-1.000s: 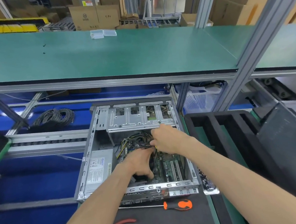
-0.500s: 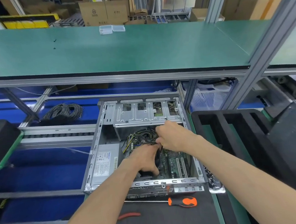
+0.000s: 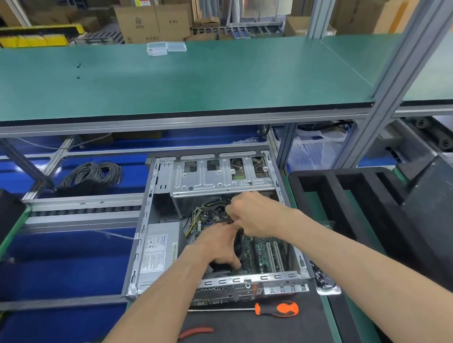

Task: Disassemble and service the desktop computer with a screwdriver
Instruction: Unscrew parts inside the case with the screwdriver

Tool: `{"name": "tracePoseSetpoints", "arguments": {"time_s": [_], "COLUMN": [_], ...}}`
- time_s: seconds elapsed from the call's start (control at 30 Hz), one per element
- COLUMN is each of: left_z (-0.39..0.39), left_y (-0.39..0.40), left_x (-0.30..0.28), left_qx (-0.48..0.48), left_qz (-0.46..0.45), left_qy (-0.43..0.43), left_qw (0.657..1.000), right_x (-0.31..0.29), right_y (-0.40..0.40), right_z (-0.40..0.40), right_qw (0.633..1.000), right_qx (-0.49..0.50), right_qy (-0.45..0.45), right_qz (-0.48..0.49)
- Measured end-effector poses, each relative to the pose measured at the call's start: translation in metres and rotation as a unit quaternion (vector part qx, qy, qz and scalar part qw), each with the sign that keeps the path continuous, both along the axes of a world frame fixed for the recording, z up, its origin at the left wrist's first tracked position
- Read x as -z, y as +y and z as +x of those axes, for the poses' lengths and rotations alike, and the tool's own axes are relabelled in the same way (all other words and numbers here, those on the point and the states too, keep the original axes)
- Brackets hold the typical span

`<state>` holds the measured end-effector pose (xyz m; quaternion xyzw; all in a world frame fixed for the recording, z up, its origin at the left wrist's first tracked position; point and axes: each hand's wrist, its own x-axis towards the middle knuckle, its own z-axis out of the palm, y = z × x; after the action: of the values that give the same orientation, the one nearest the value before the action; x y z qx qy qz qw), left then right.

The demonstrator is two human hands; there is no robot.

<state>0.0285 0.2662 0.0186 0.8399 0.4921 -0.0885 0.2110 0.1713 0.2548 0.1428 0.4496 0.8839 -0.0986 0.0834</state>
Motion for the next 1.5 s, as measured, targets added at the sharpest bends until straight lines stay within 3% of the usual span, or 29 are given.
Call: {"name": "tracePoseSetpoints", "arguments": {"time_s": [0.13, 0.23, 0.37, 0.5, 0.6, 0.87, 1.1, 1.5], "left_z": [0.000, 0.001, 0.001, 0.002, 0.002, 0.000, -0.003, 0.000], "left_y": [-0.002, -0.001, 0.000, -0.002, -0.004, -0.004, -0.004, -0.009], "left_x": [-0.001, -0.003, -0.006, -0.006, -0.009, -0.007, -0.004, -0.019], "left_qx": [-0.003, -0.002, 0.005, 0.007, 0.005, 0.024, 0.050, 0.033], "left_qz": [-0.006, -0.004, -0.003, -0.004, -0.009, -0.016, -0.012, -0.038], "left_qy": [-0.010, 0.001, 0.003, 0.002, 0.006, 0.012, -0.018, 0.002], "left_qw": [1.000, 1.000, 1.000, 1.000, 1.000, 1.000, 0.998, 0.999], "right_x": [-0.004, 0.000, 0.005, 0.004, 0.000, -0.004, 0.011, 0.014], "right_y": [0.001, 0.003, 0.003, -0.006, -0.004, -0.014, -0.028, -0.031], "right_z": [0.003, 0.009, 0.013, 0.010, 0.013, 0.033, 0.029, 0.020], "right_qw": [0.998, 0.999, 0.997, 0.999, 0.998, 0.987, 0.986, 0.990], "right_qx": [-0.057, 0.003, 0.072, -0.027, -0.043, 0.071, 0.080, 0.067], "right_qy": [0.009, 0.031, -0.005, 0.019, 0.038, 0.146, 0.141, 0.119], "right_qz": [-0.031, 0.009, 0.035, 0.007, -0.009, -0.018, -0.031, -0.030]}}
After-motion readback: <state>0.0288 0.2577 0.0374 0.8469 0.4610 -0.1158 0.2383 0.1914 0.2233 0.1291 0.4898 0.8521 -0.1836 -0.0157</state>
